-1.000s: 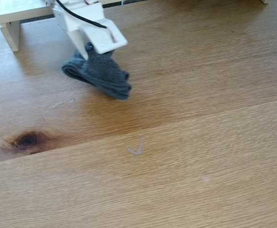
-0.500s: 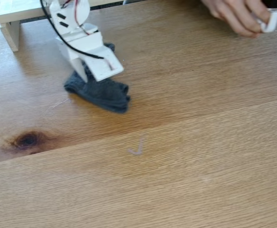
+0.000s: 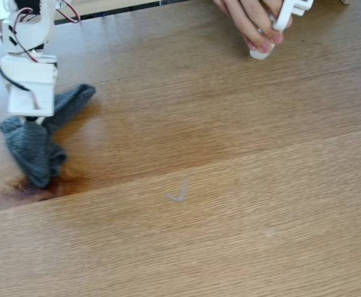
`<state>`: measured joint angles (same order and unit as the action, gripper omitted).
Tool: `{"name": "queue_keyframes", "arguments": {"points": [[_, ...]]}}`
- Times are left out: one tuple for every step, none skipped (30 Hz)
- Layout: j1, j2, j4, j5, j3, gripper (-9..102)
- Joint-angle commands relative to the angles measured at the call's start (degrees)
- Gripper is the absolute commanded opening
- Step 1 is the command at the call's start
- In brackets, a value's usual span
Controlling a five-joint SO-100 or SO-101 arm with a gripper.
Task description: Clean the area in front of the robot
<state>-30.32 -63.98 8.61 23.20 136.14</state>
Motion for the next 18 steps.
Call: {"name": "queue_keyframes", "arguments": {"points": [[-2.72,-3.25,2.64,-2.11,-2.46,0],[-1.49,-3.43,2.02,-2.72,-2.46,0],[-0.09,-3.43,1.32,-2.90,-2.46,0],[1.67,-3.78,0.18,-3.34,-2.46,0],[3.60,-4.04,-1.14,-4.13,-2.46,0],[5.89,-4.39,-2.46,-4.83,-2.46,0],[8.26,-4.48,-3.78,-5.71,-2.46,0],[10.81,-4.83,-5.19,-6.50,-2.46,0],[13.36,-5.36,-6.77,-7.65,-2.37,0],[15.91,-6.24,-8.17,-8.96,-2.29,0],[18.54,-7.65,-9.67,-10.46,-1.93,0],[21.09,-9.14,-11.25,-12.04,-1.67,0],[23.55,-10.46,-13.18,-13.80,-1.67,0],[25.75,-11.60,-14.85,-15.21,-1.67,0],[27.86,-12.57,-16.26,-16.52,-1.67,0],[29.71,-13.18,-17.49,-17.40,-1.67,0],[31.38,-13.54,-18.72,-18.11,-1.93,0],[32.78,-14.15,-19.95,-18.90,-2.02,0]]}}
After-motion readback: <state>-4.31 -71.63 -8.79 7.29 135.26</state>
